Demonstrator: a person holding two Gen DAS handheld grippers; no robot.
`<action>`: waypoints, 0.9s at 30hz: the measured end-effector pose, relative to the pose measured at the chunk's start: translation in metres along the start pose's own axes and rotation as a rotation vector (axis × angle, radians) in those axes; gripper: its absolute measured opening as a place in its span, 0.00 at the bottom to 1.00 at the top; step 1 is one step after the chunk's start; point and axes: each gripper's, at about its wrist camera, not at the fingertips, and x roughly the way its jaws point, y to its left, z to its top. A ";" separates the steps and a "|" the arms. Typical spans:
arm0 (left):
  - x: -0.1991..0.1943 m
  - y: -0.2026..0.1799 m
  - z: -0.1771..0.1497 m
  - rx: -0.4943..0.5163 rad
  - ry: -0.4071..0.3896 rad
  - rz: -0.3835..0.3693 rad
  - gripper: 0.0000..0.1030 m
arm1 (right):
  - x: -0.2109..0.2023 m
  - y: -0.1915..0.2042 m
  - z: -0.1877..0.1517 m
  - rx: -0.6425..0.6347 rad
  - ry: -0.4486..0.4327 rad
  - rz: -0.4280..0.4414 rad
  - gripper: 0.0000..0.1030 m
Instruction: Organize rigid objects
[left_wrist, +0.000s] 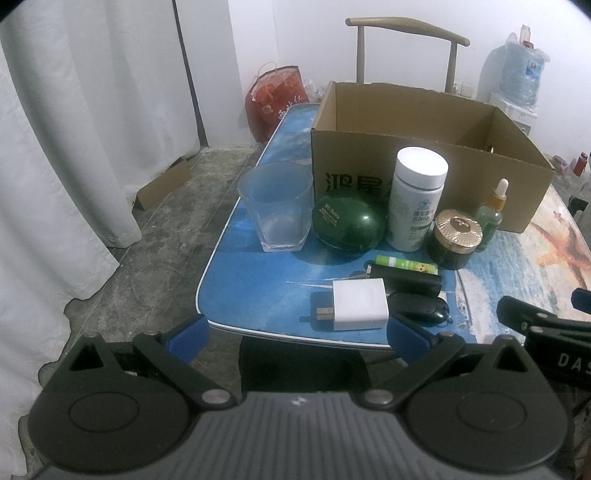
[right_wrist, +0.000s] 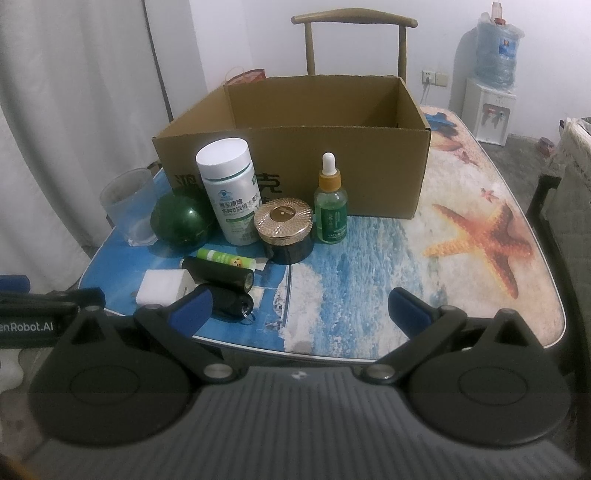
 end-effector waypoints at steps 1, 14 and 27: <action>0.001 0.001 -0.001 0.000 0.000 -0.002 1.00 | 0.000 0.000 0.000 0.001 0.001 0.000 0.99; 0.002 -0.009 -0.009 0.065 -0.027 -0.057 1.00 | 0.003 -0.029 -0.001 0.006 -0.014 0.041 0.99; 0.047 -0.030 0.022 0.152 -0.044 -0.311 0.83 | 0.043 -0.061 0.021 0.233 0.044 0.389 0.91</action>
